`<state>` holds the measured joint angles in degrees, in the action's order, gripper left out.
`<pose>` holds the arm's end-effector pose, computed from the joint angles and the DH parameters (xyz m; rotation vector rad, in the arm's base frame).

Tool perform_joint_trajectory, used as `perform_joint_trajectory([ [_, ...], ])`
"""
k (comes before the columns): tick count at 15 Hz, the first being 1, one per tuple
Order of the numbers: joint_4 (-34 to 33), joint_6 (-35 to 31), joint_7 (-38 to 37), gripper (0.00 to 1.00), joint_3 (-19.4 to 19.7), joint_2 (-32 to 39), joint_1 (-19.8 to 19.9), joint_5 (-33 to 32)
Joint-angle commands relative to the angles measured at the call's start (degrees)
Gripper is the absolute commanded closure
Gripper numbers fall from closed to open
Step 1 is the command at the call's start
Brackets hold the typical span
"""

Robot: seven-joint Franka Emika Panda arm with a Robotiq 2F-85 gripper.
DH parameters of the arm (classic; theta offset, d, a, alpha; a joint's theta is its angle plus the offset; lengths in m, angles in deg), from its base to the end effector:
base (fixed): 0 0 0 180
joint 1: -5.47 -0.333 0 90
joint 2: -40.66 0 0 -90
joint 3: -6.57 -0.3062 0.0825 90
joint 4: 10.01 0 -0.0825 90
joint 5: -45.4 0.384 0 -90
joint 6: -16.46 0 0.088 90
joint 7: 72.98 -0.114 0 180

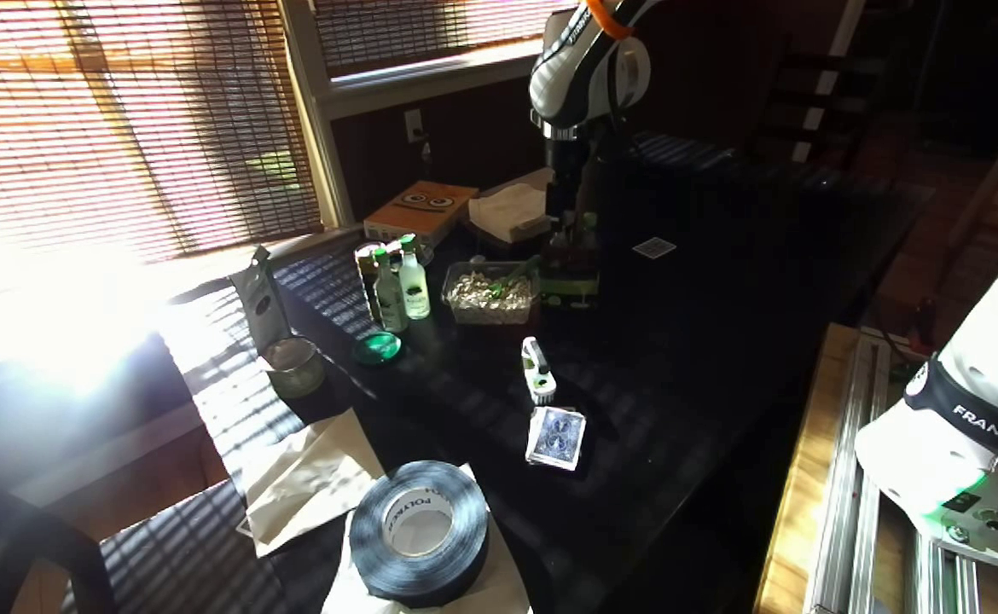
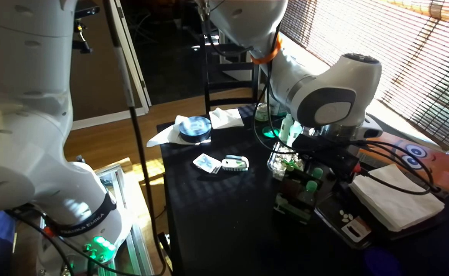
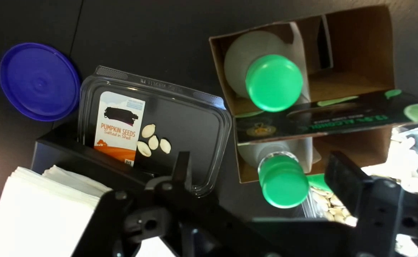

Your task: Remove one glass bottle from the box.

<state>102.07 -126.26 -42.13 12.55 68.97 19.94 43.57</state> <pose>0.5807 -0.2147 0.2114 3.0423 0.3360 0.0132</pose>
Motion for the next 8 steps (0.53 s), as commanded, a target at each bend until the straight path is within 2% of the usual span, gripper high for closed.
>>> perform_joint_trajectory([
  [1,0.4,0.8,-1.6,0.35,-0.7,-0.9,0.6,-1.2],
  [8,0.1,1.6,-1.3,0.85,-1.0,-1.2,0.9,-0.7],
])
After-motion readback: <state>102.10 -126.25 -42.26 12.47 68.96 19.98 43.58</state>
